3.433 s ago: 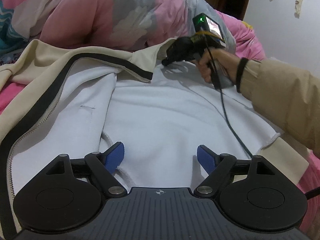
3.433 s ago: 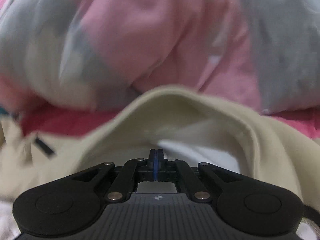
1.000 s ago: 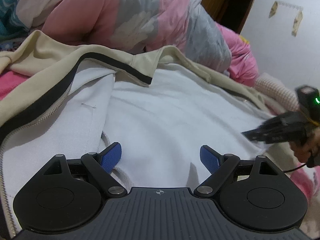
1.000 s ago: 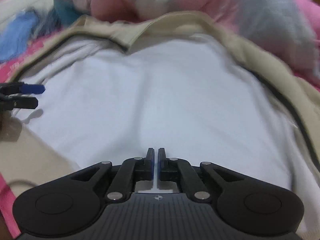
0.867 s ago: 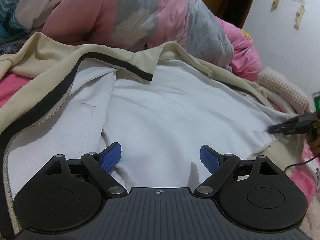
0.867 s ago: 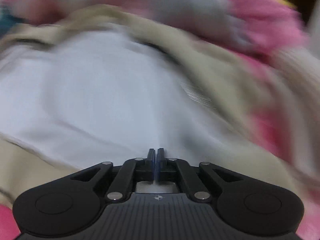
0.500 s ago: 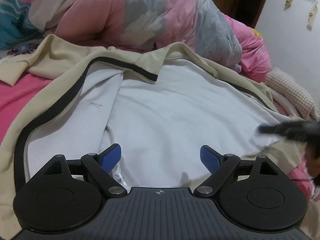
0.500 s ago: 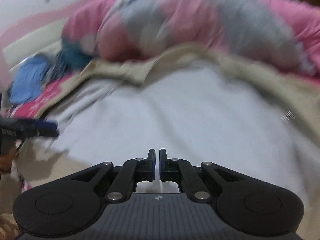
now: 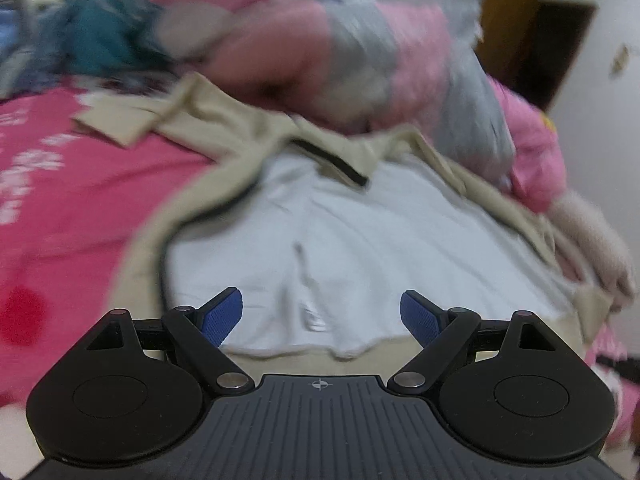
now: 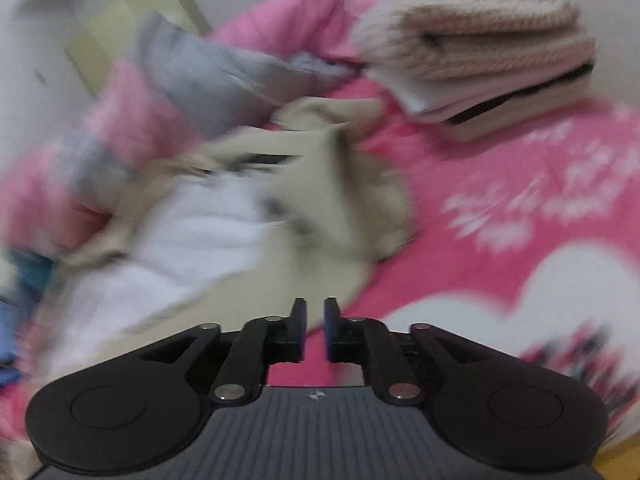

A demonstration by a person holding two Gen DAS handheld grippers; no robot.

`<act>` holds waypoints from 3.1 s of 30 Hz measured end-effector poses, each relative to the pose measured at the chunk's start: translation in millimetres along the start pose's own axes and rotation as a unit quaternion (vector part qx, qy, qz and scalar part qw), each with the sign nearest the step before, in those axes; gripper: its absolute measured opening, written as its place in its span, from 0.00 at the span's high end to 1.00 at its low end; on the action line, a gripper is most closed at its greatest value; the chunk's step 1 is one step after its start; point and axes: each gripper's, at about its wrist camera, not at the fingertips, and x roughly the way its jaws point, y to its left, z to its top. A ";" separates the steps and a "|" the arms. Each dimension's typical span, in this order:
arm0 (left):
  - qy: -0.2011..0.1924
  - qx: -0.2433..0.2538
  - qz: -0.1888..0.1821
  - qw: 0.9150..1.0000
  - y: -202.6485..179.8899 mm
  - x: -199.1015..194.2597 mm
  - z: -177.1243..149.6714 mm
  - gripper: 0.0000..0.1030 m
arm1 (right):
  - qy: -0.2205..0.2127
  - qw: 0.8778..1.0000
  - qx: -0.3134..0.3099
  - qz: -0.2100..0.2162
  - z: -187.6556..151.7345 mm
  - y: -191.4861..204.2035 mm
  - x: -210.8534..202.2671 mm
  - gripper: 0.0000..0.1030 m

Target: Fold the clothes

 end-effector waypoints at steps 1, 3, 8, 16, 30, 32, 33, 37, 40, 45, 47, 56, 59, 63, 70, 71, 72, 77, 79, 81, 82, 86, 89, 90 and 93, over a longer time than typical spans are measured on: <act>-0.007 -0.011 0.007 1.000 7.3 -12.5 1.4 0.15 | 0.000 0.999 0.020 0.030 -7.8 6.4 2.0 0.78; -0.014 -0.030 0.024 0.999 21.9 -33.4 0.2 0.15 | 0.006 0.995 0.058 0.079 -21.2 15.8 10.2 0.68; -0.001 -0.061 0.043 0.997 45.5 -52.2 -18.9 0.15 | 0.061 0.986 0.113 0.104 -46.2 35.8 47.4 0.66; 0.042 -0.085 0.053 0.994 64.0 -26.2 -59.5 0.15 | 0.056 0.977 0.175 0.109 -51.3 30.3 64.8 0.64; -0.041 -0.094 0.068 0.992 75.2 -22.4 -63.9 0.32 | 0.043 0.961 0.250 0.110 -47.4 30.6 90.0 0.67; -0.046 -0.103 0.068 0.991 79.3 -23.6 -62.4 0.40 | 0.041 0.961 0.251 0.104 -47.4 31.3 92.7 0.70; -0.048 -0.106 0.069 0.991 80.8 -24.2 -61.6 0.42 | 0.040 0.960 0.256 0.103 -47.0 30.6 95.3 0.71; -0.054 -0.113 0.072 0.989 84.6 -25.5 -59.5 0.50 | 0.030 0.954 0.277 0.108 -46.5 25.0 103.3 0.77; -0.056 -0.110 0.079 0.989 83.8 -24.5 -58.1 0.56 | 0.022 0.946 0.301 0.122 -46.9 16.6 106.6 0.85; -0.057 -0.109 0.084 0.989 84.2 -24.4 -56.5 0.59 | -0.001 0.929 0.341 0.141 -46.1 -0.7 103.4 0.86; -0.057 -0.106 0.086 0.989 83.4 -23.7 -56.1 0.59 | -0.012 0.924 0.353 0.143 -44.5 -9.7 100.4 0.86; -0.060 -0.094 0.100 0.989 79.1 -20.5 -54.0 0.66 | -0.039 0.918 0.373 0.130 -27.3 -36.7 104.5 0.86; -0.055 -0.089 0.108 0.989 77.8 -17.5 -51.7 0.75 | -0.048 0.922 0.364 0.121 -21.0 -40.8 101.8 0.88; -0.046 -0.068 0.117 0.990 73.1 -13.7 -48.7 0.87 | -0.070 0.929 0.349 0.099 -21.1 -45.6 86.9 0.99; -0.045 -0.074 0.112 0.990 73.4 -12.3 -46.3 0.93 | -0.084 0.940 0.324 0.075 -26.8 -40.5 65.4 1.00; -0.044 -0.075 0.110 0.990 73.9 -12.8 -45.2 0.94 | -0.087 0.941 0.319 0.074 -27.4 -38.1 61.8 1.00; -0.043 -0.076 0.109 0.990 74.5 -13.3 -44.0 0.94 | -0.091 0.942 0.314 0.073 -27.9 -35.7 58.1 1.00; -0.047 -0.085 0.109 0.989 80.2 -16.5 -37.5 0.96 | -0.103 0.947 0.295 0.076 -32.1 -27.4 37.7 0.99; -0.050 -0.084 0.109 0.989 81.3 -18.1 -34.6 0.96 | -0.104 0.947 0.295 0.080 -35.6 -26.2 29.4 0.99; -0.052 -0.080 0.111 0.989 80.6 -19.2 -32.4 0.96 | -0.102 0.946 0.296 0.081 -41.2 -24.2 21.1 0.99; -0.053 -0.078 0.111 0.989 80.1 -19.6 -31.5 0.96 | -0.102 0.947 0.294 0.082 -44.9 -23.0 16.6 0.99; -0.054 -0.072 0.109 0.990 79.5 -20.8 -27.6 0.96 | -0.093 0.943 0.308 0.085 -63.0 -23.5 6.4 0.99; -0.044 -0.082 0.098 0.991 82.3 -21.2 -27.1 0.96 | -0.078 0.940 0.321 0.086 -73.6 -28.7 15.7 0.99; -0.038 -0.088 0.092 0.991 83.9 -21.4 -27.6 0.95 | -0.073 0.938 0.326 0.087 -77.0 -30.7 18.7 0.99; -0.018 -0.106 0.075 0.991 88.7 -22.0 -28.8 0.87 | -0.062 0.930 0.345 0.107 -80.7 -38.8 22.1 0.96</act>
